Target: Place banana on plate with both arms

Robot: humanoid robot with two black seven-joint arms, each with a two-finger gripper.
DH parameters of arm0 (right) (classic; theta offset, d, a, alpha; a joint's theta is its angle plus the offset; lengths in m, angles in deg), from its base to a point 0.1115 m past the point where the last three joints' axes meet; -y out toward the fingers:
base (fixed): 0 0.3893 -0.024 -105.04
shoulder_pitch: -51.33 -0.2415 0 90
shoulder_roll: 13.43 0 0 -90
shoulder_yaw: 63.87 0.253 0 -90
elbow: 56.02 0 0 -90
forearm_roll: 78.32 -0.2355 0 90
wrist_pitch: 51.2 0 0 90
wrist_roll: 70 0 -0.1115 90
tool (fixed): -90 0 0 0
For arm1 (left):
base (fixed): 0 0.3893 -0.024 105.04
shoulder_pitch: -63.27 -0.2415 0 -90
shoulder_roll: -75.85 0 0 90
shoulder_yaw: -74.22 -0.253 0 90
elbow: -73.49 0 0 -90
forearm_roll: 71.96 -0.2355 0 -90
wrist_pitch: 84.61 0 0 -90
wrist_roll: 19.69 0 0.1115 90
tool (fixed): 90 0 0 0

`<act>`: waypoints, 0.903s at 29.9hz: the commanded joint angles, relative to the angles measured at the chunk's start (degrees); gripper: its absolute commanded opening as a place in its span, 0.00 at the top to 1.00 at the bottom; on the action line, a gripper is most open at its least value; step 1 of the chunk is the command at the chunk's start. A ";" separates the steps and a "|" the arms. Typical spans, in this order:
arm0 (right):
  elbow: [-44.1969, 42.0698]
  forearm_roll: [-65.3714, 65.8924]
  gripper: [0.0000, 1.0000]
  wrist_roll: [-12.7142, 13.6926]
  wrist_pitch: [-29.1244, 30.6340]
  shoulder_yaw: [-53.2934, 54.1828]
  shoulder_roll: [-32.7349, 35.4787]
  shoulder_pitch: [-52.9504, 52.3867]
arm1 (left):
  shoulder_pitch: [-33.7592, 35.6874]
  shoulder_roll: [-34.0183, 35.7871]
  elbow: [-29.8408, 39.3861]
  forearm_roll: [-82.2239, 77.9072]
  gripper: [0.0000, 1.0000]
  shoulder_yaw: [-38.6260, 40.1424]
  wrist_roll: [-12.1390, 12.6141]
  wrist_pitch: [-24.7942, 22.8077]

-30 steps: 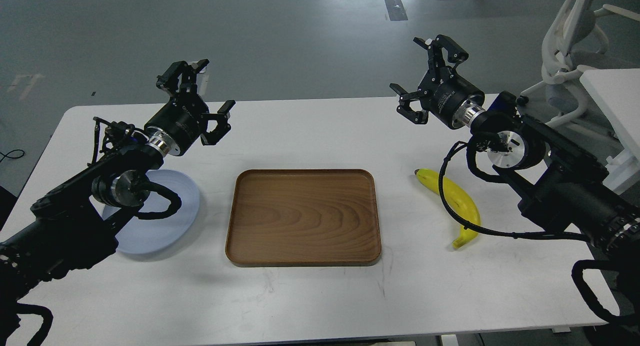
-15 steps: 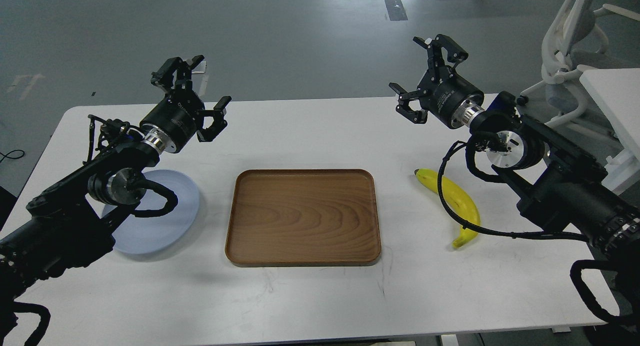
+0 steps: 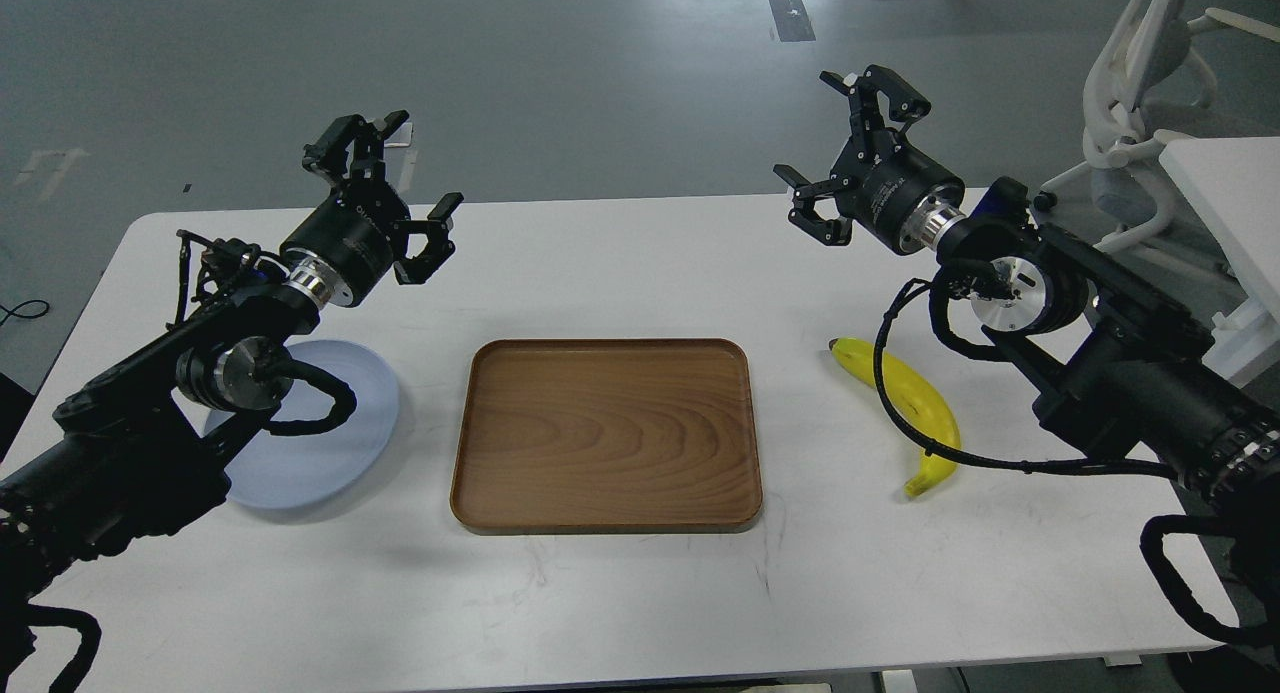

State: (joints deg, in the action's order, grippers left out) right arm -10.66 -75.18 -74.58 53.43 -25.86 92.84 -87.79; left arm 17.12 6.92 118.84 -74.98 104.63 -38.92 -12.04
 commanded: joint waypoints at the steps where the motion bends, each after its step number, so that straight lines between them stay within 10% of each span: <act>1: 0.00 -0.07 0.00 0.01 -0.05 -0.13 0.08 -0.01 | 0.01 0.11 0.00 -0.05 0.02 0.00 0.07 0.20; 27: 0.00 0.11 0.00 -0.52 -0.22 -0.40 0.34 0.17 | 0.80 1.24 0.09 -15.92 0.02 -0.88 -0.10 5.36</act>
State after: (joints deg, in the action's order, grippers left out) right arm -10.67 -75.08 -74.92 53.28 -26.26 93.09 -87.74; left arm 17.79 7.33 118.93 -82.71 103.74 -38.77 -10.48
